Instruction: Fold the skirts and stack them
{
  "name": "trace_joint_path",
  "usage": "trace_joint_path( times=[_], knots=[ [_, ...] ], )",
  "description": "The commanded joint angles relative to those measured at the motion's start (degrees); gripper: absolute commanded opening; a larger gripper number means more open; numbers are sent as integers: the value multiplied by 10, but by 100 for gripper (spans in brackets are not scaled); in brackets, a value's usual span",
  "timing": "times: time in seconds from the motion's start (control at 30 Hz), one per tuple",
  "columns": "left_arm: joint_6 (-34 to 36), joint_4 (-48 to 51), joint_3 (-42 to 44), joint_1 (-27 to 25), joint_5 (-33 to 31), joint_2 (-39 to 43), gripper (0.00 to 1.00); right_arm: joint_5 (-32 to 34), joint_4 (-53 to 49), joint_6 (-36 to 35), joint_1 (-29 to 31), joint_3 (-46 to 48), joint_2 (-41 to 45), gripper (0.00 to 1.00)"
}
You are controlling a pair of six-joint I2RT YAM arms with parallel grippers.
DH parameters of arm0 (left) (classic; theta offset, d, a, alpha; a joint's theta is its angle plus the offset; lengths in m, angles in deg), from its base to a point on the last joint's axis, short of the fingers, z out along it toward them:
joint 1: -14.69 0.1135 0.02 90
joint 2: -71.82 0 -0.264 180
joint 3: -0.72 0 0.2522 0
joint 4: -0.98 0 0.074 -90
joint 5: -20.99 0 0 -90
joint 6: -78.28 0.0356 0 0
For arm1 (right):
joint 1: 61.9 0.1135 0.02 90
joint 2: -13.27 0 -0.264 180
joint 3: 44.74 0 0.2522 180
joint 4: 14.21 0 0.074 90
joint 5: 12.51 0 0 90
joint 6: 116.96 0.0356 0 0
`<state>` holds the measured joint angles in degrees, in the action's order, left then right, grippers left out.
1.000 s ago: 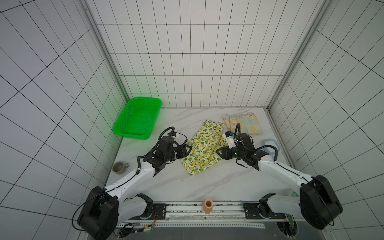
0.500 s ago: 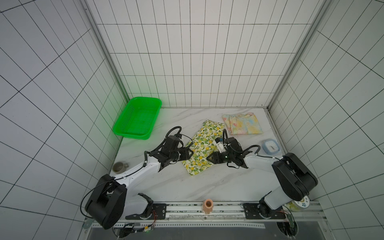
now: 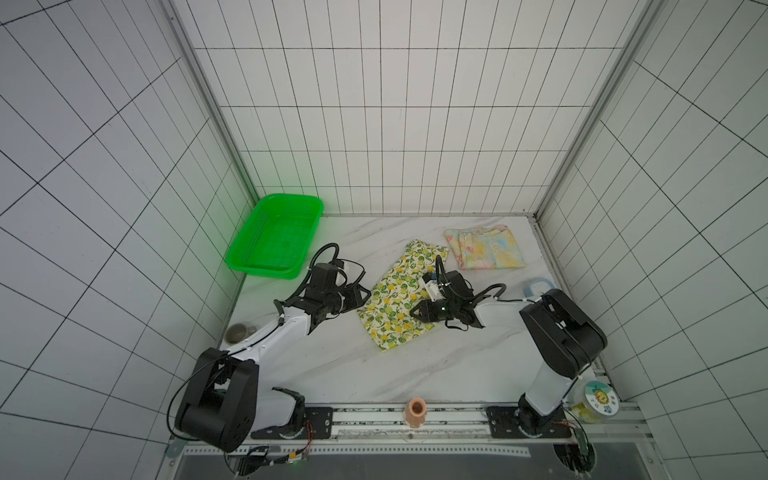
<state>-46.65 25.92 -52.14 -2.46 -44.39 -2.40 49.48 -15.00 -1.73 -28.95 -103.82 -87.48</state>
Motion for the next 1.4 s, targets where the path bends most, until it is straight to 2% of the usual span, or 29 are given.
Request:
trace_joint_path(
  times=[0.0, 0.2, 0.37, 0.4, 0.47, 0.5, 0.57, 0.73, 0.97, 1.1, 1.2, 1.37],
  knots=[
    [4, -12, 21, 13, 11, 27, 44, 26, -60, -25, 5, -101, 0, 2],
    [-10, -4, 46, 27, -1, 88, 43, 29, -230, -103, 10, -320, -56, 0],
    [-25, 11, 83, 28, -17, 159, 43, 15, -275, -116, 32, -486, -155, 0],
    [-27, 12, 93, 29, -21, 170, 43, 7, -275, -112, 37, -515, -179, 4],
    [-31, 12, 104, 30, -26, 185, 43, -12, -258, -101, 45, -555, -223, 34],
    [-32, 9, 109, 31, -27, 189, 43, -21, -245, -89, 48, -568, -241, 45],
    [-32, 7, 110, 31, -29, 189, 44, -38, -227, -74, 48, -577, -258, 51],
    [-26, -12, 91, 31, -38, 149, 59, 0, -212, -82, 45, -493, -200, 54],
    [2, -14, -2, 33, -51, 16, 63, 43, -180, -78, 25, -274, -53, 54],
    [2, -42, -40, 32, -52, -45, 65, 49, -174, -70, 8, -185, 8, 54],
    [-5, -57, -63, 31, -62, -69, 67, 64, -172, -73, 2, -123, 42, 54],
    [-9, -69, -78, 30, -119, -101, 71, 78, -170, -61, -6, -47, 84, 54]
  ],
)
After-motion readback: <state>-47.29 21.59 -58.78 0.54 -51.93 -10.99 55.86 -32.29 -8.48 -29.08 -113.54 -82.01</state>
